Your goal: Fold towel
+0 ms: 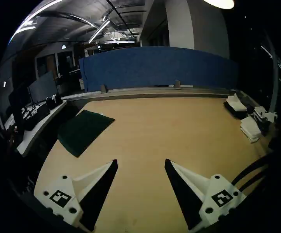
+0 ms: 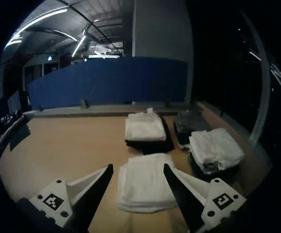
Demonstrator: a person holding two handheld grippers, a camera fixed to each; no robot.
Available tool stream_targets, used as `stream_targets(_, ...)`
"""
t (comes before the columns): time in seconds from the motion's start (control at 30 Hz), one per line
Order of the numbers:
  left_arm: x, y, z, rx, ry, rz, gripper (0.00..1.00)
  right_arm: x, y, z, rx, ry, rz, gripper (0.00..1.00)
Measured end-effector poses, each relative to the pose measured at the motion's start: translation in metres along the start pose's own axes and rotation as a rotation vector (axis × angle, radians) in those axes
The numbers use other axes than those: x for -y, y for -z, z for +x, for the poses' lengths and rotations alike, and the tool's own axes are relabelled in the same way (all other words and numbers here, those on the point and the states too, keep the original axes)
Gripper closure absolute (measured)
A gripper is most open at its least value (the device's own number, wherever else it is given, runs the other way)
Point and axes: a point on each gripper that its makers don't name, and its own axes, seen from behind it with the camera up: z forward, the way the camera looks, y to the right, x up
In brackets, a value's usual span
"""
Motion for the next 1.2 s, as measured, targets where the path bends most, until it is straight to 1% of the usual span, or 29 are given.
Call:
stream_targets(0.1, 0.0, -0.001, 0.001, -0.008, 0.008, -0.004, 0.1, 0.008, 0.013, 0.024, -0.088, -0.025, -0.001, 0.0)
stream_targets(0.3, -0.003, 0.0, 0.009, -0.037, 0.02, -0.018, 0.1, 0.022, 0.04, 0.059, -0.225, -0.044, 0.011, 0.0)
stream_targets(0.4, -0.004, -0.001, 0.012, -0.054, 0.025, -0.022, 0.1, 0.027, 0.05, 0.07, -0.268, -0.052, 0.014, 0.0)
stream_targets(0.5, -0.004, -0.002, 0.018, -0.072, 0.031, -0.024, 0.1, 0.028, 0.054, 0.072, -0.28, -0.056, 0.003, 0.0)
stream_targets(0.6, -0.005, -0.003, 0.028, -0.106, 0.039, -0.038, 0.1, 0.03, 0.055, 0.072, -0.276, -0.053, -0.001, 0.0)
stream_targets(0.7, -0.005, -0.003, 0.043, -0.156, 0.051, -0.05, 0.1, 0.034, 0.056, 0.073, -0.273, -0.047, -0.006, 0.0)
stream_targets(0.9, 0.0, -0.005, 0.074, -0.255, 0.076, -0.058, 0.1, 0.045, 0.059, 0.071, -0.262, -0.041, -0.014, 0.0)
stream_targets(1.1, 0.006, -0.002, 0.103, -0.355, 0.101, -0.068, 0.1, 0.061, 0.063, 0.076, -0.272, -0.041, -0.01, 0.0)
stream_targets(1.2, 0.006, -0.001, 0.114, -0.395, 0.11, -0.073, 0.1, 0.07, 0.065, 0.08, -0.284, -0.045, -0.008, 0.0)
